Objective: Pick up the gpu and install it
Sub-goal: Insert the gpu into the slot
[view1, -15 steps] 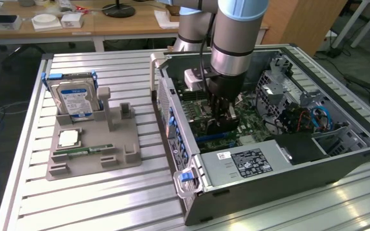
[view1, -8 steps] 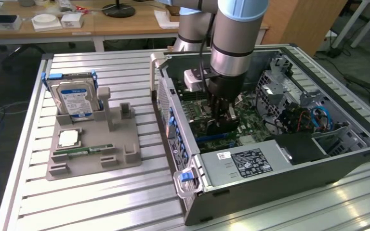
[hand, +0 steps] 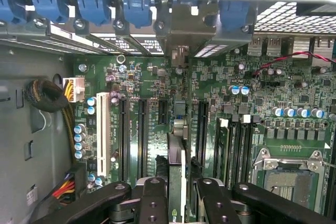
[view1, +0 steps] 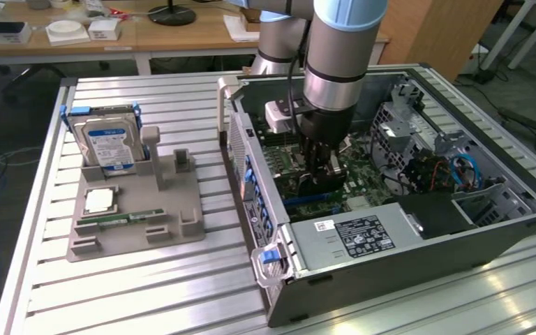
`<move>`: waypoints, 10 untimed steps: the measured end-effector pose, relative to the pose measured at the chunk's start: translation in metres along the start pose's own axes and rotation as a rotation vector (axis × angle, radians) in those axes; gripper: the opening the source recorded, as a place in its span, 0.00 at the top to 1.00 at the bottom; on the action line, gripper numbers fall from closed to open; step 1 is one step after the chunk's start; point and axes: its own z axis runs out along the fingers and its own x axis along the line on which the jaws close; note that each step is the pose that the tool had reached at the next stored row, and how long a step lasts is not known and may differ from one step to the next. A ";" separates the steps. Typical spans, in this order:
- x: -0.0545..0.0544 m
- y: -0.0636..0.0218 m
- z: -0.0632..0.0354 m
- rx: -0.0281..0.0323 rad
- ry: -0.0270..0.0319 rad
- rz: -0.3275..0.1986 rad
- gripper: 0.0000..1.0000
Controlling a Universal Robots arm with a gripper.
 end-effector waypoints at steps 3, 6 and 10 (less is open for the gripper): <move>0.000 0.0000 0.0001 0.0000 -0.0006 0.000 0.74; 0.000 -0.0002 0.0005 0.0001 -0.0012 0.000 0.74; 0.000 -0.0002 0.0036 0.0001 -0.0012 0.000 0.74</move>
